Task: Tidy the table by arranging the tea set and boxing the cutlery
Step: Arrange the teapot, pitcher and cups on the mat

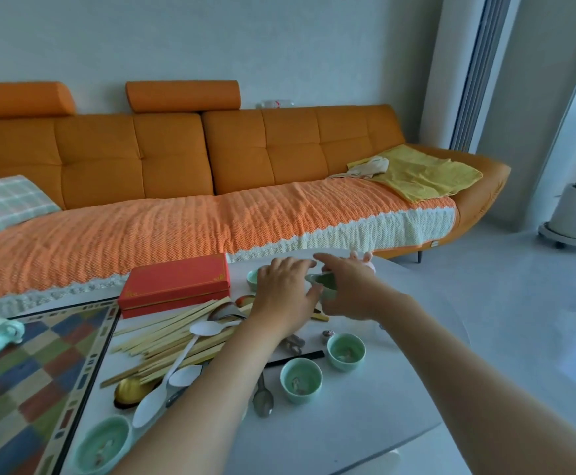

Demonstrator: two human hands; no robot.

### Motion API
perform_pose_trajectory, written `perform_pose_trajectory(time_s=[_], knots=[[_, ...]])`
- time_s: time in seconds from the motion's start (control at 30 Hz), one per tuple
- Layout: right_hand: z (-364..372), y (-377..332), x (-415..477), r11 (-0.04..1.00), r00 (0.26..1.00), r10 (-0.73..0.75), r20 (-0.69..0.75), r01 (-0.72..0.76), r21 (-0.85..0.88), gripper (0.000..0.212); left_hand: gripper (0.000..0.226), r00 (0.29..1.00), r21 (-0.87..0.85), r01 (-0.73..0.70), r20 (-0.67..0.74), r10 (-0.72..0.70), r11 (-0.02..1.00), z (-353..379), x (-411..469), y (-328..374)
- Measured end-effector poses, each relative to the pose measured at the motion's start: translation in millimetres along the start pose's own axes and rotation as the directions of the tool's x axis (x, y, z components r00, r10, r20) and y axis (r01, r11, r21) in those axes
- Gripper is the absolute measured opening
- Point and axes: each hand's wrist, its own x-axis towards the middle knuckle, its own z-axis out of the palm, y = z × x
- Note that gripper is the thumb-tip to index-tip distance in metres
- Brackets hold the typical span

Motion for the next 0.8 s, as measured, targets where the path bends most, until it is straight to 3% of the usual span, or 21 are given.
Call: perform_pose_trajectory(time_s=[0.07,0.13,0.3,0.5,0.67,0.8], knots=[[-9,-10,-3,0.996,0.996,-0.037,-0.078,0.043,0.076,0.083,0.044,0.993,-0.231,0.116,0.023,-0.114,0.966,-13,2,0],[-16,-24,-6,0.985,0.988,-0.084,-0.128,0.102,0.138,0.083,0.041,0.971,-0.463,0.239,0.106,-0.215,0.853,-28,1,-4],[-23,-71,-8,0.93,0.96,-0.229,-0.161,0.264,0.254,0.076,0.017,0.944,-0.642,0.3,0.092,-0.317,0.706,-66,-24,-33],[-7,-142,2,0.9,0.934,-0.286,-0.213,0.338,0.274,0.075,0.023,0.928,-0.672,0.278,0.003,-0.373,0.687,-103,-73,-91],[14,-214,12,0.907,0.952,-0.291,-0.097,0.307,0.287,0.09,0.021,0.863,-0.646,0.322,-0.1,-0.495,0.692,-131,-128,-153],[41,-275,22,0.884,0.92,-0.388,0.044,0.358,0.301,0.071,0.021,0.811,-0.616,0.391,-0.122,-0.573,0.684,-143,-175,-203]])
